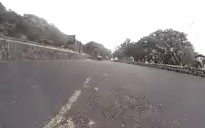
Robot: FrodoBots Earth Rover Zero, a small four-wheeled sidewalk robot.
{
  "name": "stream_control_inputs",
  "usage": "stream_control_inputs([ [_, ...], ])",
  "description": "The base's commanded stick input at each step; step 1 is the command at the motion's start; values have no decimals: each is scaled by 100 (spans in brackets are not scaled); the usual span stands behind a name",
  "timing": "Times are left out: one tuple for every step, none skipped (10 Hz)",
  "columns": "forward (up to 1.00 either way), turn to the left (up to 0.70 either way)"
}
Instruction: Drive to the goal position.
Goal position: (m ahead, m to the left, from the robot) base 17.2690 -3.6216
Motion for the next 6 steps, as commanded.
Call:
stream_control_inputs([
  [70,0],
  [70,0],
  [70,0],
  [70,0],
  [70,0],
  [70,0],
])
